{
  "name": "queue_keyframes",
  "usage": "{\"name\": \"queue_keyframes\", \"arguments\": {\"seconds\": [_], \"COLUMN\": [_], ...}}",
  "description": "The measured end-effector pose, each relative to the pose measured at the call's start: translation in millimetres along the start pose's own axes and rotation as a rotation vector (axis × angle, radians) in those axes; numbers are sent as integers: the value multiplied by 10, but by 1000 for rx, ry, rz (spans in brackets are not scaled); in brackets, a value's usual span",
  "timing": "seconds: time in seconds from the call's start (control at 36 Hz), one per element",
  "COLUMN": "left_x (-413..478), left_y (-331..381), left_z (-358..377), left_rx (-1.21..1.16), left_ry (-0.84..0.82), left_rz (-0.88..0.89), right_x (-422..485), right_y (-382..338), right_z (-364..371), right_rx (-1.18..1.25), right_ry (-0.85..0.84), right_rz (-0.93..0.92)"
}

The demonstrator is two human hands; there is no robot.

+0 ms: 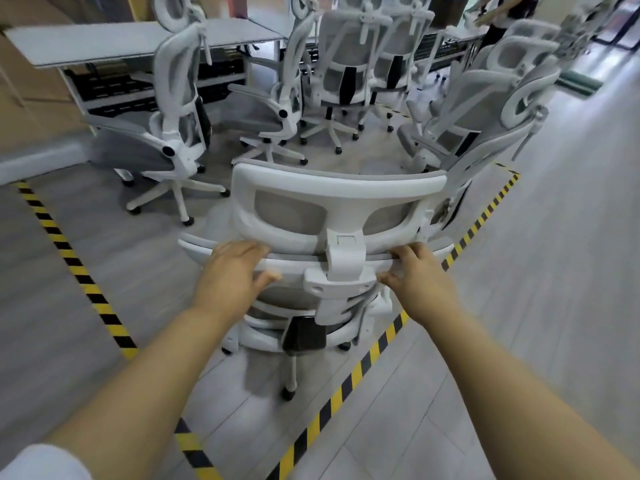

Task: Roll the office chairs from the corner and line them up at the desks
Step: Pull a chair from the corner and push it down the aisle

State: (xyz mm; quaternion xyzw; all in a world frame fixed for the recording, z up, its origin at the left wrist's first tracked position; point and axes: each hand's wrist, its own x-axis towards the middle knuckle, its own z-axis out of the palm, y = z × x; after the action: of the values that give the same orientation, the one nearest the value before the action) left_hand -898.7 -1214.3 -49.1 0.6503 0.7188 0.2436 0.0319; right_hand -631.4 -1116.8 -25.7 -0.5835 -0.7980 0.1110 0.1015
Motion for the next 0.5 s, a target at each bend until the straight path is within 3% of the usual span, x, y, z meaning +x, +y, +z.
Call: {"name": "queue_keyframes", "arguments": {"seconds": [0.31,0.5], "left_x": [-96,-449], "left_y": [-52,-352], "left_z": [-253,-634], "left_rx": [42,87], "left_ry": [-162,-303], "left_rz": [-53,-145], "right_x": [6,-334], "right_y": [-132,-443], "right_z": [-167,-327], "right_rx": [-175,-240], "right_ry": [-112,-195], "right_rz": [-10,92]}}
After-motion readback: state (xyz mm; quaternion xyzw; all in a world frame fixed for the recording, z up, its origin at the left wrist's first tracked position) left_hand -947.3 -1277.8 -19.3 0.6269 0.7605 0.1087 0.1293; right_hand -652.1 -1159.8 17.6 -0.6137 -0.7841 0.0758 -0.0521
